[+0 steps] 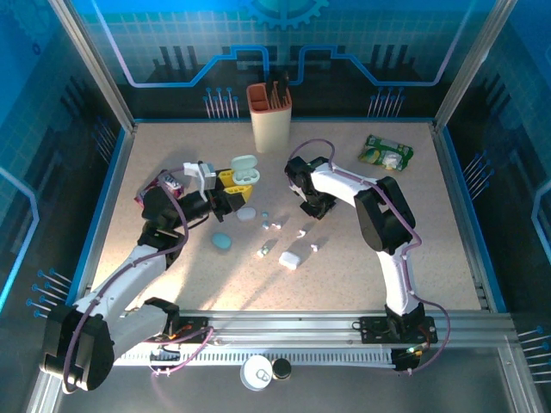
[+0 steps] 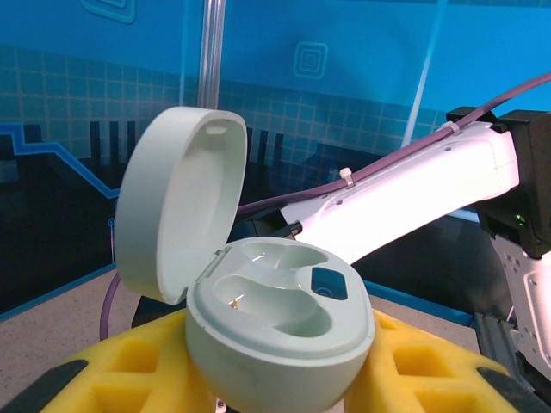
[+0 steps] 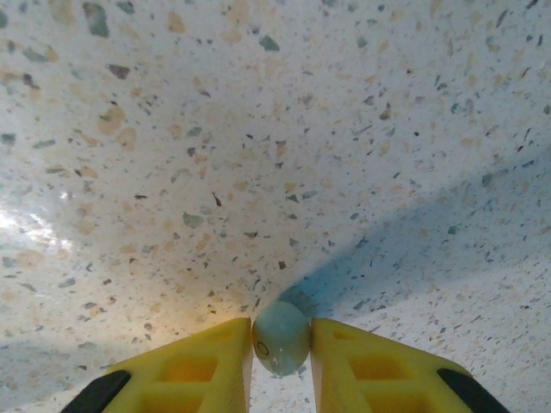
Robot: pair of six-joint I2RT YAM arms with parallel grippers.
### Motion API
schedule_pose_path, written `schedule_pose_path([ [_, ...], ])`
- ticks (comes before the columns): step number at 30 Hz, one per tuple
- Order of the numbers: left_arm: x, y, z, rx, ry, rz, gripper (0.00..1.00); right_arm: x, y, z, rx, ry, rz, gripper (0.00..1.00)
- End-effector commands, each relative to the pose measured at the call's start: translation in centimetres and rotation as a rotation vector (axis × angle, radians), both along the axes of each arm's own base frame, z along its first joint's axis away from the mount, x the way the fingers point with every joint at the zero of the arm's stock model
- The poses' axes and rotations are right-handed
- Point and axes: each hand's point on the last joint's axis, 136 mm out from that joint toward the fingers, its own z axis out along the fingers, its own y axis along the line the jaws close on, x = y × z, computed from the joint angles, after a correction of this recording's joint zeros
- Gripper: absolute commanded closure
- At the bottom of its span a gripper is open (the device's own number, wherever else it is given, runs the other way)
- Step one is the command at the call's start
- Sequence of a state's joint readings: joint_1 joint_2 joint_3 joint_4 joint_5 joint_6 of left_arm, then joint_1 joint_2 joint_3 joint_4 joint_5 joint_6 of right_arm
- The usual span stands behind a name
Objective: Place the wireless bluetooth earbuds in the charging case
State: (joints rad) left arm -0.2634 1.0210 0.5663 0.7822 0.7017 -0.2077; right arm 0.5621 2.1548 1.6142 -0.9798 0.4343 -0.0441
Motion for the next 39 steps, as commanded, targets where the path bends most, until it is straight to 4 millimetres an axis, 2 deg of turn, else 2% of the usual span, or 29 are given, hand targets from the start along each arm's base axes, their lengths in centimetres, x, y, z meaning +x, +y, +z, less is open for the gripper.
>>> schedule_pose_path([
  [1,-0.1,0.1,-0.1,0.007,-0.012,-0.008,0.63,-0.4,0.1,-0.6,-0.027,0.024,-0.009,0.76],
  [7,-0.2,0.1,-0.2,0.007,-0.01,-0.01,0.63,-0.2,0.2,-0.9,-0.028,0.023,-0.019,0.77],
  [11,-0.2,0.1,-0.3,0.008,-0.008,-0.009,0.63,-0.1,0.3,-0.1,0.0,0.017,-0.039,0.82],
  [18,-0.2,0.1,-0.6,0.011,-0.004,-0.008,0.64,-0.8,0.5,4.2,0.223,0.016,-0.196,0.82],
  [26,0.2,-0.4,-0.5,0.019,0.0,-0.041,0.64,-4.2,-0.6,7.1,0.619,0.182,-0.524,0.82],
  [34,0.2,-1.8,-1.1,0.065,-0.012,-0.085,0.64,-6.0,-0.4,10.5,0.874,0.223,-0.585,0.82],
  [39,0.4,-2.8,-1.1,0.067,-0.013,-0.114,0.63,-6.7,0.6,13.3,1.069,0.256,-0.619,0.82],
])
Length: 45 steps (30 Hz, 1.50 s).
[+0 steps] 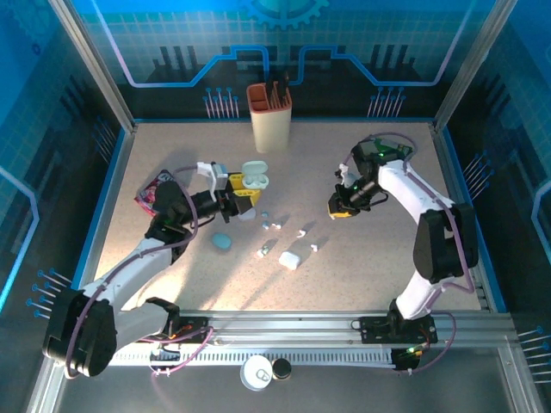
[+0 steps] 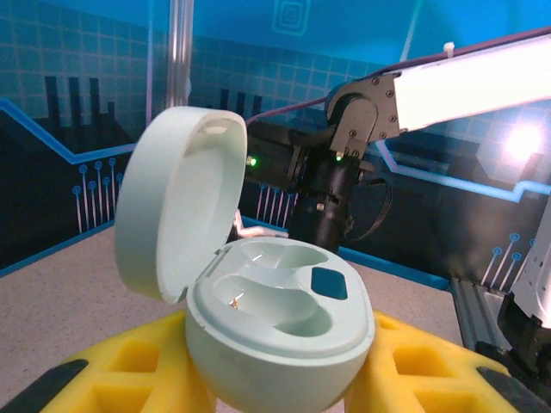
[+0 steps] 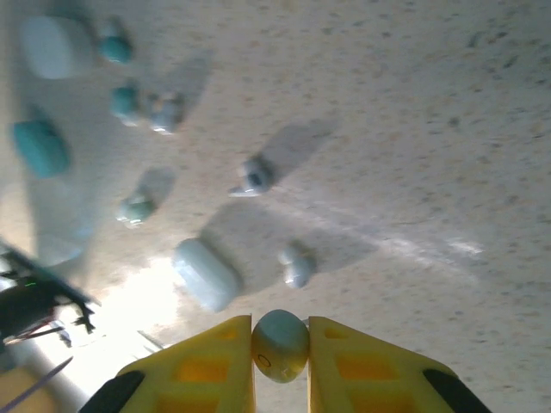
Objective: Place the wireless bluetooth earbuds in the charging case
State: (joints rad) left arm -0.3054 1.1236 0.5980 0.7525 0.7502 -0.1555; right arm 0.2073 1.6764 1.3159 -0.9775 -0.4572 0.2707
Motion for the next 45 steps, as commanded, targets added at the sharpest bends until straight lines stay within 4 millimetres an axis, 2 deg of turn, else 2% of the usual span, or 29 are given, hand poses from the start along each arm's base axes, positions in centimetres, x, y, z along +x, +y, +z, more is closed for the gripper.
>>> schedule_pose_path([
  [1,-0.2,-0.8,1.4,0.003,-0.065,-0.037,0.64,-0.6,1.4,3.2,0.192,-0.011,-0.036,0.82],
  [9,0.2,-1.9,1.4,0.006,-0.066,-0.074,0.64,-1.5,2.0,6.1,0.257,-0.053,-0.041,0.84],
  [11,0.3,-2.2,1.4,0.008,-0.066,-0.083,0.64,-1.5,2.3,7.7,0.28,-0.097,-0.029,0.84],
  [14,0.3,-2.6,1.4,0.011,-0.073,-0.094,0.63,-1.9,3.5,11.0,0.329,-0.211,0.043,0.83],
  [20,0.1,-3.3,1.6,0.018,-0.08,-0.145,0.63,-3.7,6.3,17.6,0.393,-0.4,0.223,0.83],
  [25,-0.1,-3.8,1.8,0.019,-0.082,-0.171,0.63,-4.7,8.8,21.3,0.438,-0.52,0.348,0.82],
  [29,-0.2,-3.9,1.9,0.02,-0.084,-0.179,0.64,-5.5,10.9,23.5,0.477,-0.583,0.424,0.82],
  [36,-0.5,-4.1,2.1,0.017,-0.084,-0.191,0.64,-5.2,13.1,24.3,0.49,-0.602,0.476,0.82],
  [45,-0.8,-4.0,2.5,0.013,-0.089,-0.189,0.64,-4.3,13.9,22.4,0.427,-0.574,0.489,0.82],
])
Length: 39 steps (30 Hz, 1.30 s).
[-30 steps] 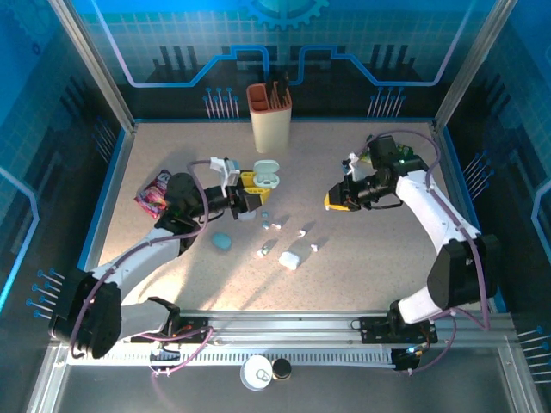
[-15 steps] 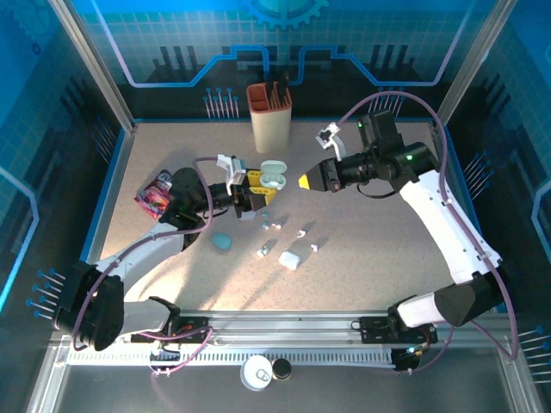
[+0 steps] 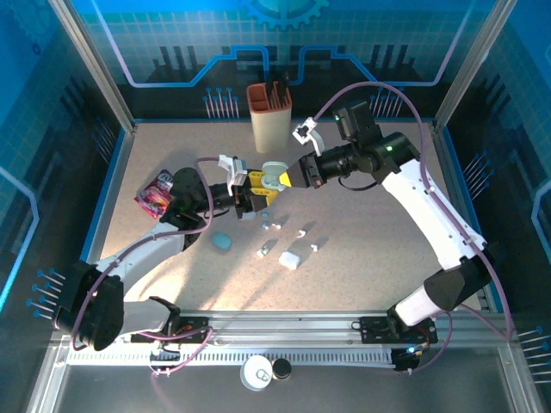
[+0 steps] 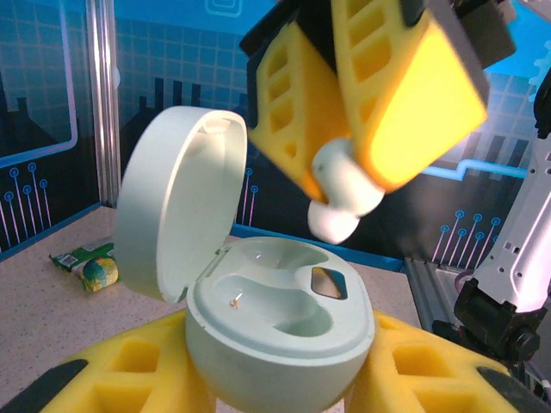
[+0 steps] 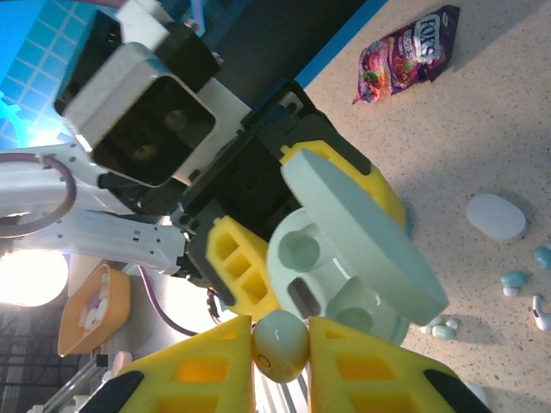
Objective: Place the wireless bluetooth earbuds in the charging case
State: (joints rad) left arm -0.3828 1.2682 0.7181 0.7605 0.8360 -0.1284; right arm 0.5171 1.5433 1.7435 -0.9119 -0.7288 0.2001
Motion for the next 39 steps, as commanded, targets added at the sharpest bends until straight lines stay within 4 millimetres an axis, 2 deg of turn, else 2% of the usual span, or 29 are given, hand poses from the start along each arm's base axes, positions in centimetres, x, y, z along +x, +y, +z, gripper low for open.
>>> schedule_pose_path([
  [1,-0.8,-0.2,2.1,-0.018,-0.074,-0.031,0.64,0.0,0.1,0.1,-0.027,-0.032,0.002,0.82],
  [10,-0.9,-0.2,2.2,-0.021,-0.076,-0.032,0.64,0.3,-0.2,-1.6,-0.091,-0.017,-0.015,0.81],
  [14,-0.9,-0.3,2.2,-0.021,-0.074,-0.033,0.64,0.5,-0.2,-1.7,-0.098,-0.011,-0.023,0.74],
  [18,-0.8,-0.3,2.0,-0.02,-0.069,-0.031,0.64,0.7,-0.2,-1.3,-0.094,-0.016,-0.034,0.71],
  [27,-0.4,-0.1,1.7,-0.033,-0.055,-0.003,0.64,0.0,-1.1,0.6,-0.031,-0.066,-0.043,0.52],
  [32,0.8,1.0,1.5,-0.064,-0.048,0.054,0.64,-0.1,-3.5,1.3,0.097,-0.102,-0.117,0.49],
  [35,1.3,1.5,1.9,-0.08,-0.056,0.074,0.64,1.4,-5.6,0.0,0.155,-0.063,-0.228,0.5],
  [38,1.5,1.7,2.3,-0.082,-0.069,0.086,0.64,2.9,-6.9,-3.5,0.095,0.0,-0.322,0.5],
  [39,1.5,1.8,2.6,-0.082,-0.075,0.09,0.64,3.4,-7.2,-5.2,0.052,0.05,-0.358,0.5],
])
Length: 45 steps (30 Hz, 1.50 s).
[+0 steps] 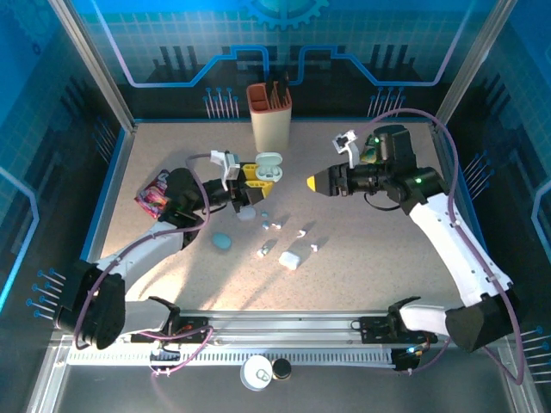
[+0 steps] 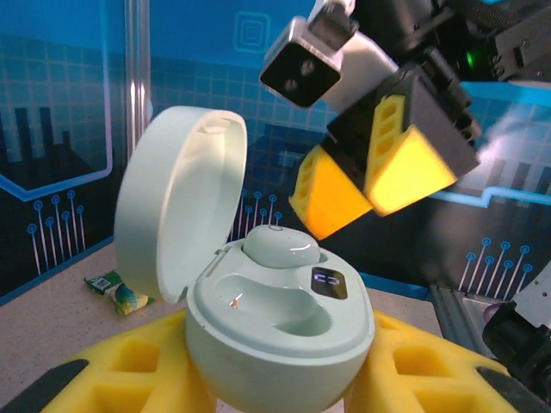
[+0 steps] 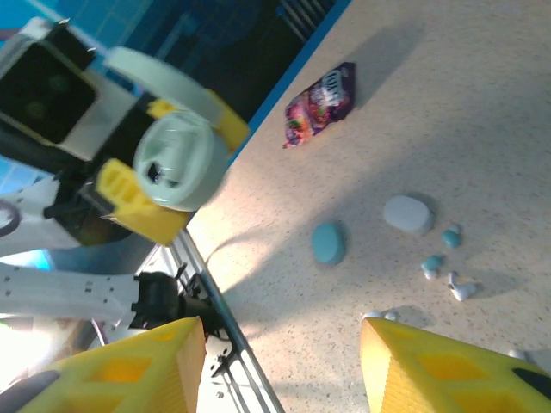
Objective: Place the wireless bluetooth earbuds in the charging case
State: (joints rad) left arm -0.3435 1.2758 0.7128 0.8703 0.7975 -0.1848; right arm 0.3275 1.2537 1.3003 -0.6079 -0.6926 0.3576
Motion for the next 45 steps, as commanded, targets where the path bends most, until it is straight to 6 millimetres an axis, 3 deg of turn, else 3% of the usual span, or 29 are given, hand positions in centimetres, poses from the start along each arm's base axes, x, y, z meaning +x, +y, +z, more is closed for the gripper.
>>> schedule_pose_path([
  [1,0.1,0.5,1.2,-0.024,-0.045,0.024,0.64,2.2,-0.2,-3.9,-0.04,0.134,-0.091,0.5],
  [5,-0.1,0.8,2.0,-0.023,-0.06,0.034,0.64,2.2,0.6,-10.1,-0.172,0.358,-0.116,0.51],
  [10,-0.5,0.8,2.4,-0.024,-0.067,0.031,0.64,0.9,3.5,-16.4,-0.374,0.497,-0.027,0.56],
  [16,-0.8,1.0,2.9,-0.027,-0.082,0.038,0.64,-0.4,7.3,-21.9,-0.566,0.572,0.098,0.59],
  [20,-0.9,0.9,3.0,-0.021,-0.085,0.034,0.64,-1.5,8.2,-25.3,-0.774,0.582,0.191,0.58],
  [31,-1.1,0.9,2.8,-0.024,-0.087,0.023,0.64,-2.8,11.3,-29.0,-0.9,0.618,0.282,0.64],
  [45,-1.1,0.9,2.3,-0.028,-0.071,0.016,0.64,-3.0,11.5,-31.0,-0.95,0.657,0.307,0.7],
])
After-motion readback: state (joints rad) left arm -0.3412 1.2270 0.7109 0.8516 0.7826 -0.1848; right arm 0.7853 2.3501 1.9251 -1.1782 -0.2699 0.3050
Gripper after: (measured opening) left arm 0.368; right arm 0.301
